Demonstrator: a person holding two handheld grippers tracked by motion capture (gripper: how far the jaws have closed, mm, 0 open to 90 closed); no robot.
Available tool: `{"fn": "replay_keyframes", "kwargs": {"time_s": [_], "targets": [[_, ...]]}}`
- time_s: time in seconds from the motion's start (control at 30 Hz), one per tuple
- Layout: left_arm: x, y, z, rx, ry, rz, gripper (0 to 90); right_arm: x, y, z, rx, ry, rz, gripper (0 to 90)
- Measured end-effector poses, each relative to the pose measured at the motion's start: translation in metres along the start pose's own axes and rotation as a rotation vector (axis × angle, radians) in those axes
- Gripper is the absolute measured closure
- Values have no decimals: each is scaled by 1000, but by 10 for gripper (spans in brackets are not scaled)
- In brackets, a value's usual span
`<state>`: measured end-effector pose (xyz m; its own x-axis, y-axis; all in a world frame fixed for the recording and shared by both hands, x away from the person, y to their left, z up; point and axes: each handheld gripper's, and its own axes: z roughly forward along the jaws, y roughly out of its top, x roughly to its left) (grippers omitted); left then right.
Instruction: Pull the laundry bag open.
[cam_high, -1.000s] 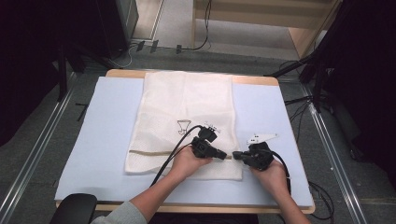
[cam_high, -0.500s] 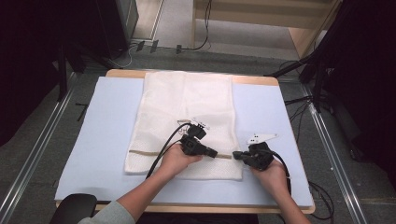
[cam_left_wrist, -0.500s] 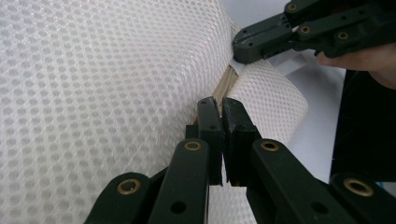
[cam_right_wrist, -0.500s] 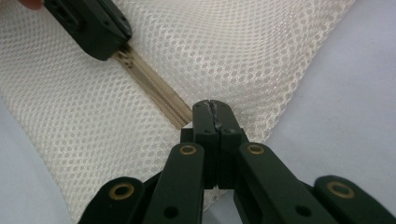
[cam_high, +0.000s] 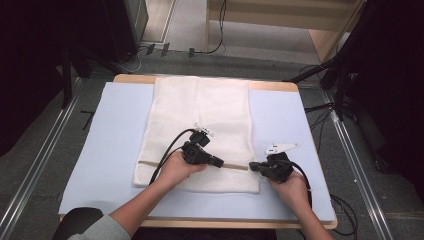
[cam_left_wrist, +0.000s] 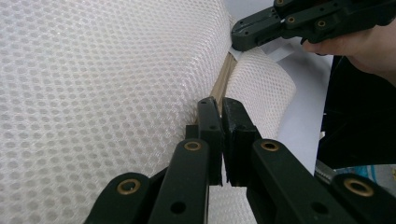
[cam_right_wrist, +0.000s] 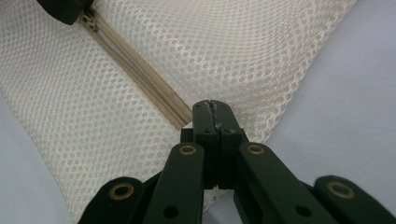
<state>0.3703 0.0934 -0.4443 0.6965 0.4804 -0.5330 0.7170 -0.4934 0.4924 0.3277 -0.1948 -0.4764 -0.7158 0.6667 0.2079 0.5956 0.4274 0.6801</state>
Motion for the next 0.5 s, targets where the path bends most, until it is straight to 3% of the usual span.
{"fn": "replay_keyframes", "kwargs": {"time_s": [0.17, 0.5], "targets": [[3, -3, -7, -2, 0, -11, 888, 0, 0, 0, -1, -3, -11, 900], [4, -8, -6, 6, 0, -12, 889, -1, 0, 0, 0, 2, -19, 900]]}}
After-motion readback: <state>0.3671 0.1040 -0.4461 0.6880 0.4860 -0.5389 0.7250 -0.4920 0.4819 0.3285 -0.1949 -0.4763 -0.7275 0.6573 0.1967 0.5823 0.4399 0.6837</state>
